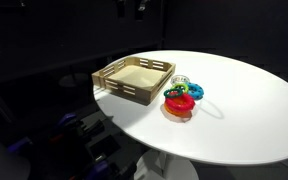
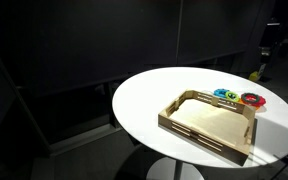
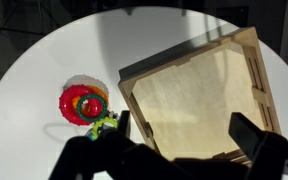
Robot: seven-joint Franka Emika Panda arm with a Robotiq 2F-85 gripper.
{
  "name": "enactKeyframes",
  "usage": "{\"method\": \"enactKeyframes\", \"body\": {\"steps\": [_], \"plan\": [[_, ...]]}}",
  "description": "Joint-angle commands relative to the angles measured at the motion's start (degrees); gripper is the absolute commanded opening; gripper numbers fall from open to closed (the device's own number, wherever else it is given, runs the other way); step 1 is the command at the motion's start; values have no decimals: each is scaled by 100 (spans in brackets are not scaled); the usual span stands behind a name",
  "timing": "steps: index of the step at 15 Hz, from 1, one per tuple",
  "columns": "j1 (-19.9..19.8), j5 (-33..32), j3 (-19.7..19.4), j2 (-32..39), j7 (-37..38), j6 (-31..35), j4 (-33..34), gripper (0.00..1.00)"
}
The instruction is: Put the green object on the table
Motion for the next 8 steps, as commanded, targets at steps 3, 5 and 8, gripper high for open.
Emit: {"method": "enactKeyframes", "body": {"steps": [3,5,8], "plan": [[55,-70,209,-691,318,-496,72,100],[53,-18,166,-583,173,-313,19,100],[56,-17,163,-543,172,-310,5,100]]}}
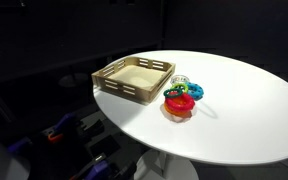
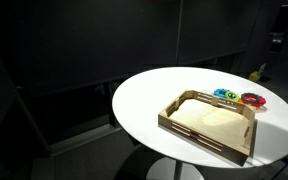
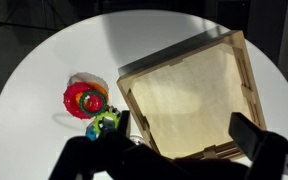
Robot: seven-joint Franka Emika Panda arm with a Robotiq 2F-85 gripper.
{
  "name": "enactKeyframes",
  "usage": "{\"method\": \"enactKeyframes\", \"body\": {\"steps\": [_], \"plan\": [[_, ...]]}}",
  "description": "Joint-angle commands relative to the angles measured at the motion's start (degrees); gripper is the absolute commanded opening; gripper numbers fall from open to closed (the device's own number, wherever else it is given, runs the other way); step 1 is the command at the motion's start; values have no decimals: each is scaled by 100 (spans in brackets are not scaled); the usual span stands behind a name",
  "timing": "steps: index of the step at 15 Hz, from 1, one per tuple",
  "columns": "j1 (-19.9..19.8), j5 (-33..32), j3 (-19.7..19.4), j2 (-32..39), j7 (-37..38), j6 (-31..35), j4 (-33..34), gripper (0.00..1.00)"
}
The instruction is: Put the green object on the table
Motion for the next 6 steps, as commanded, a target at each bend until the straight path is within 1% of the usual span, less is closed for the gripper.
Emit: {"method": "enactKeyframes", "body": {"steps": [1,6], "plan": [[23,-9,-25,31,6,-11,11,100],[24,-9,-26,56,6,-10,11,100]]}}
